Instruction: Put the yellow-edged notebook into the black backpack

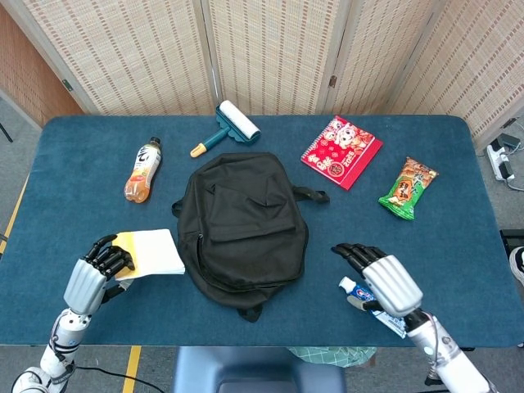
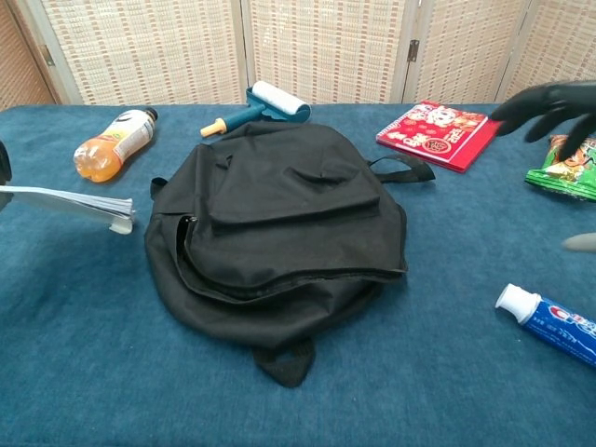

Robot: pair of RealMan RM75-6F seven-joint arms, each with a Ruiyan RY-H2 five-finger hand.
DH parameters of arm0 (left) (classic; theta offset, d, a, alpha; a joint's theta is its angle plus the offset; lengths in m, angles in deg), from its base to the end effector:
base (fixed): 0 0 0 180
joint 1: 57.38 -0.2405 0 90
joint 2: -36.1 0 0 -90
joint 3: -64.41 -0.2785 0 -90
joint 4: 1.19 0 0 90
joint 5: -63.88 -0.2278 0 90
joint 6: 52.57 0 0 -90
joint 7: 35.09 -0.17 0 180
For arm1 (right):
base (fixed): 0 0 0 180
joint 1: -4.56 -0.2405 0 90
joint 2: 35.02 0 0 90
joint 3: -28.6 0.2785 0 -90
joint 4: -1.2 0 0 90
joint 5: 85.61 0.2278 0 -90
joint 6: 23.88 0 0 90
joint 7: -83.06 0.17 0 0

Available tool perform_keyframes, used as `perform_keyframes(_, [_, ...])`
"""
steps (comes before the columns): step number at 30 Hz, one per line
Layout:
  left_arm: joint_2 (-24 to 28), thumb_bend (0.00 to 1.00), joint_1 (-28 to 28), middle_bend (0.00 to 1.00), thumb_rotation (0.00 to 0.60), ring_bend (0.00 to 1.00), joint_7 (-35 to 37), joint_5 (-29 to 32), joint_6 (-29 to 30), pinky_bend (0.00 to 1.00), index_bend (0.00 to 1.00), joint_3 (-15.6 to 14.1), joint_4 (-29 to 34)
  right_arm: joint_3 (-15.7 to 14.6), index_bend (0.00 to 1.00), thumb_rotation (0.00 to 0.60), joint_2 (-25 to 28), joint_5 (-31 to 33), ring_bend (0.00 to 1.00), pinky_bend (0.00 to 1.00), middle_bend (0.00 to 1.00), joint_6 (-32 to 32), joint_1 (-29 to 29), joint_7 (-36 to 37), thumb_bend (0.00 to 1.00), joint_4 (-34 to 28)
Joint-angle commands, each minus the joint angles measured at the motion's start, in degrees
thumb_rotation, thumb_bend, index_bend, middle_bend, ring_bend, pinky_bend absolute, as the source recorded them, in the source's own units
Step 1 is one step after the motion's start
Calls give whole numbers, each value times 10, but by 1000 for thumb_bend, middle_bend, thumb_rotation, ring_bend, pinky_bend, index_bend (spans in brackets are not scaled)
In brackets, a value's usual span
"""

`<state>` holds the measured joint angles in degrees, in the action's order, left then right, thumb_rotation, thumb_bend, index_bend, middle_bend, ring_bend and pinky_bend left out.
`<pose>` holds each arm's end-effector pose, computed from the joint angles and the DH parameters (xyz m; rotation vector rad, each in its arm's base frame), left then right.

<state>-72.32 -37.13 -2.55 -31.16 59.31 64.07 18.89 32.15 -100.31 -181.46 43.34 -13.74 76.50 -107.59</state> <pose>-0.3060 0.2800 0.0384 -1.5589 -0.4137 -1.5673 -0.1957 -0.2464 0.0725 1.8758 -0.9506 1.1257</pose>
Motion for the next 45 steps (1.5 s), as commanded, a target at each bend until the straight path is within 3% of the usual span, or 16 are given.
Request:
perform_keyframes(1, [2, 503, 1, 584, 600, 476, -1, -3, 19, 293, 729, 2, 4, 26, 219, 600, -42, 48, 239, 328, 238, -66, -52, -23, 205, -2])
perform_keyframes(10, [9, 503, 9, 591, 600, 480, -1, -3, 53, 293, 732, 11, 12, 73, 255, 600, -130, 181, 254, 332, 256, -173, -146, -68, 247, 42])
perform_keyframes(15, [14, 502, 13, 591, 600, 480, 0, -4, 69, 293, 733, 16, 26, 79, 267, 600, -163, 237, 259, 334, 261, -207, -185, -96, 246, 57])
perform_keyframes(35, [25, 502, 15, 591, 600, 480, -22, -15, 84, 292, 732, 16, 65, 74, 304, 600, -247, 407, 279, 334, 279, -226, -294, -207, 259, 130])
perform_keyframes(39, [24, 500, 15, 591, 600, 480, -21, -15, 85, 292, 734, 17, 64, 73, 343, 600, -258, 441, 283, 333, 279, -228, -316, -224, 320, 148])
perform_keyframes(45, [25, 501, 15, 591, 600, 480, -15, -14, 85, 292, 735, 20, 66, 72, 499, 600, -269, 496, 305, 344, 291, -223, -344, -241, 518, 156])
